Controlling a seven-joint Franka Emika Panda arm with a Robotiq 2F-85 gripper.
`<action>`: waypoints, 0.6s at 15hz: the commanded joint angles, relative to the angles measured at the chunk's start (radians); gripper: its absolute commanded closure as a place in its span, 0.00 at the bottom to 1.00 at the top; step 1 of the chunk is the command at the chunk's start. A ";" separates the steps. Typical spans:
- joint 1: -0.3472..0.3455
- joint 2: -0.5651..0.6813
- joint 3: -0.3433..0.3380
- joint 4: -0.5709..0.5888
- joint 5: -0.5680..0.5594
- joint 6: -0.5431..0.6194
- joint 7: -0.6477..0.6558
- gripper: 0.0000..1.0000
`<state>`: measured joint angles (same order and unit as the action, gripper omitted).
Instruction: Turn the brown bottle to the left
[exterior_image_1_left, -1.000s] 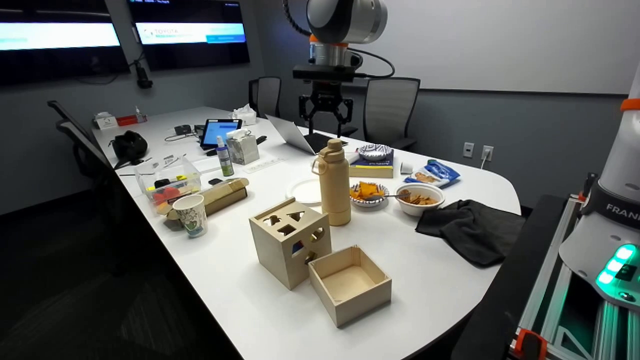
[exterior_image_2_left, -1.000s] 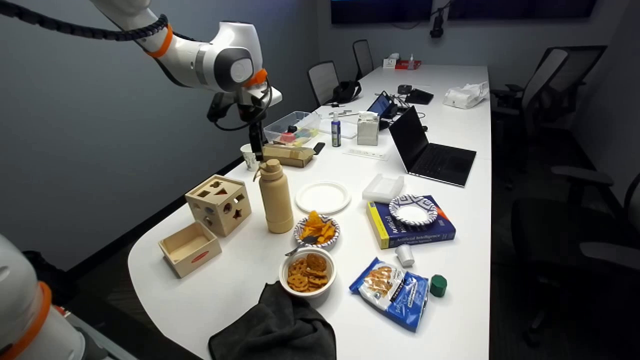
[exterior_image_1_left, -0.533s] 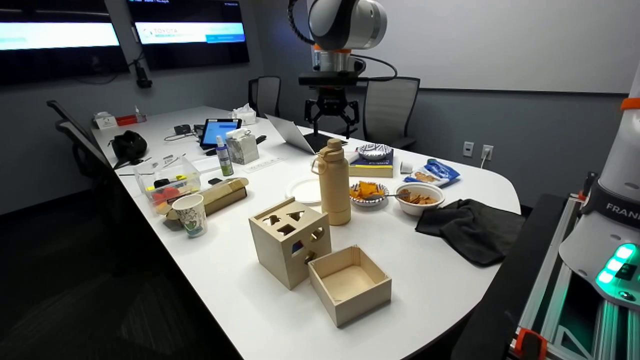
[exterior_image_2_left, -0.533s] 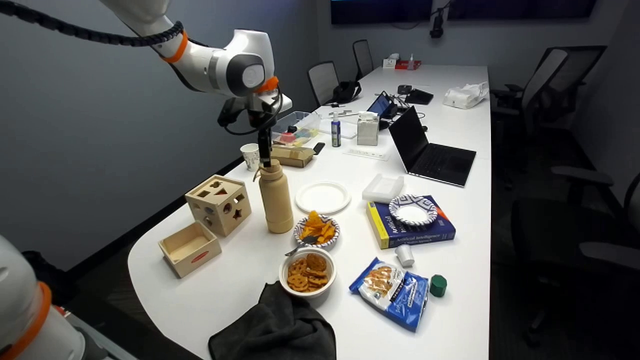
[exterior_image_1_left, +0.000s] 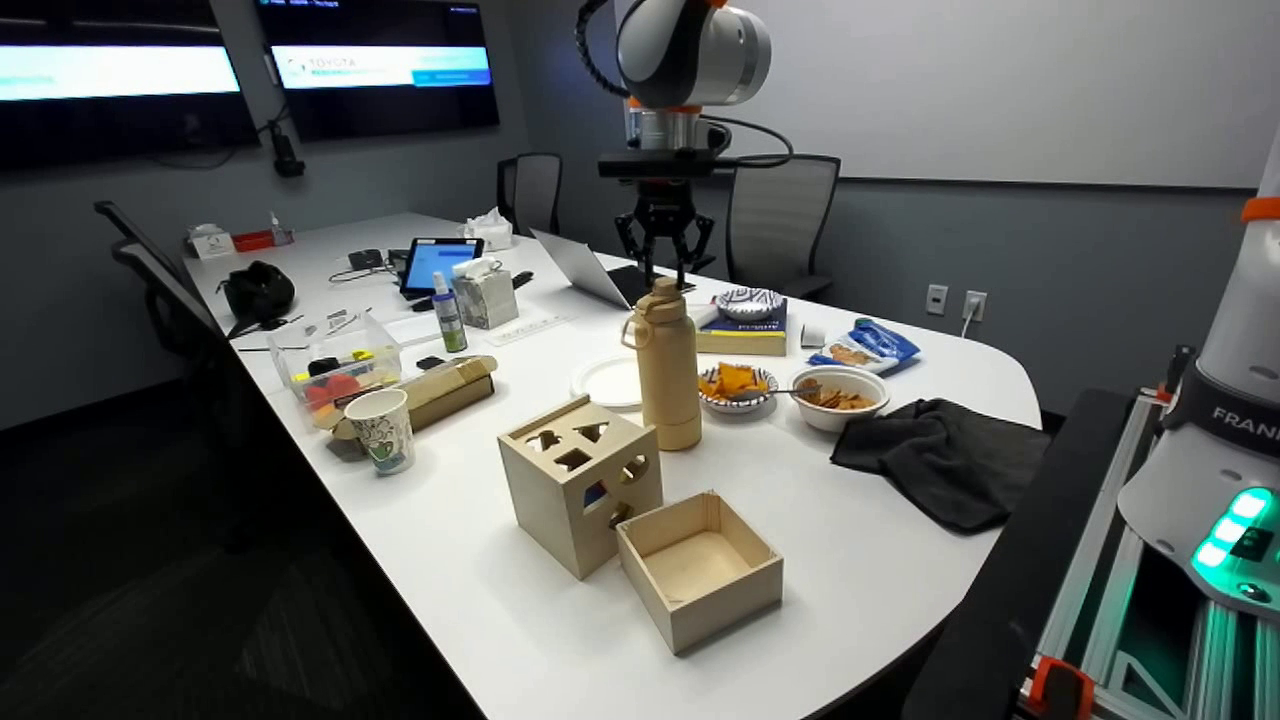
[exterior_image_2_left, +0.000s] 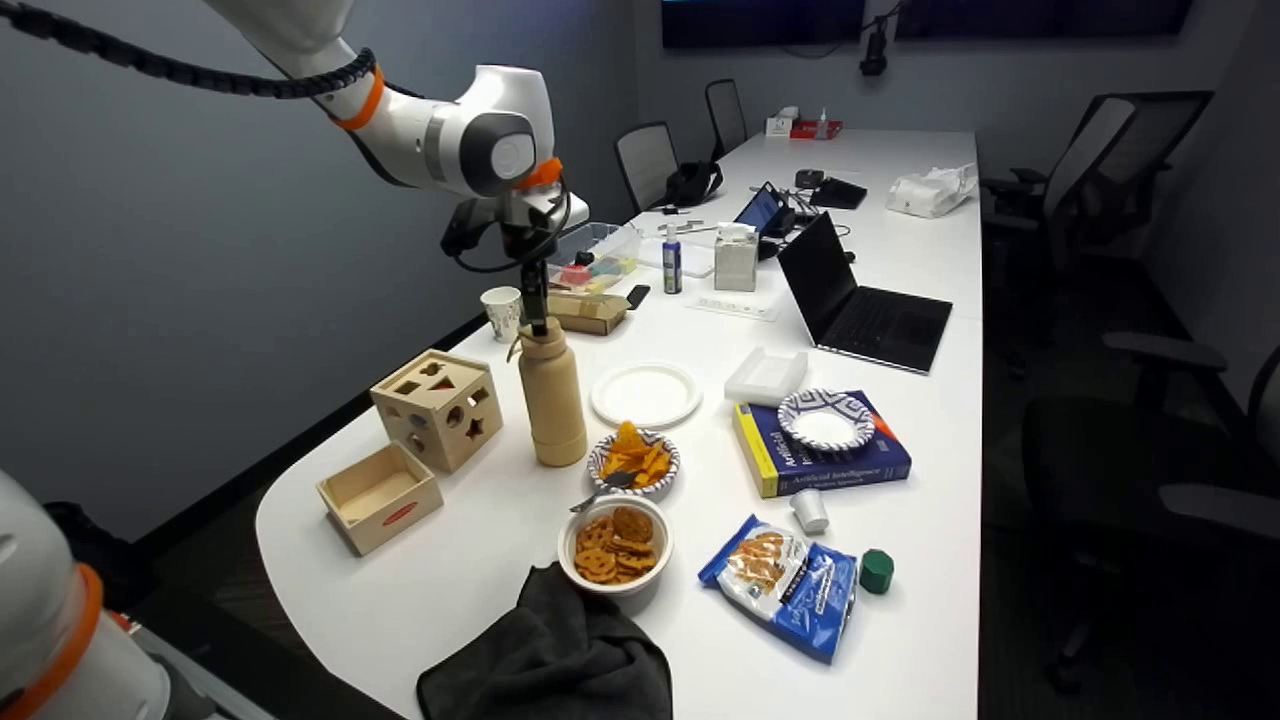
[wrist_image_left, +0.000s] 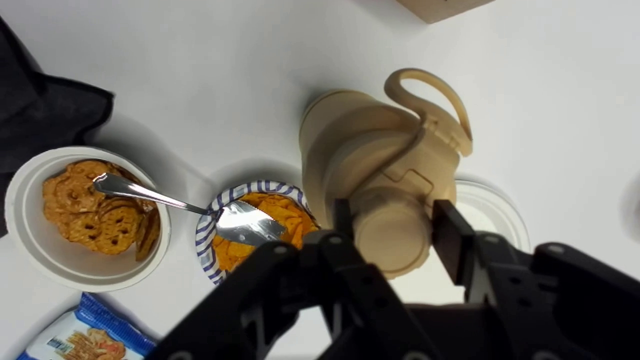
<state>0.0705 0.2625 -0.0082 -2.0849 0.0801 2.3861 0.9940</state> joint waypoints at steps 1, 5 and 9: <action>0.005 0.002 -0.007 0.025 -0.003 -0.040 -0.021 0.81; 0.002 0.003 0.001 0.031 0.000 -0.080 -0.091 0.81; -0.003 0.007 0.008 0.041 0.009 -0.121 -0.202 0.81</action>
<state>0.0707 0.2628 -0.0074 -2.0677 0.0800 2.3152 0.8704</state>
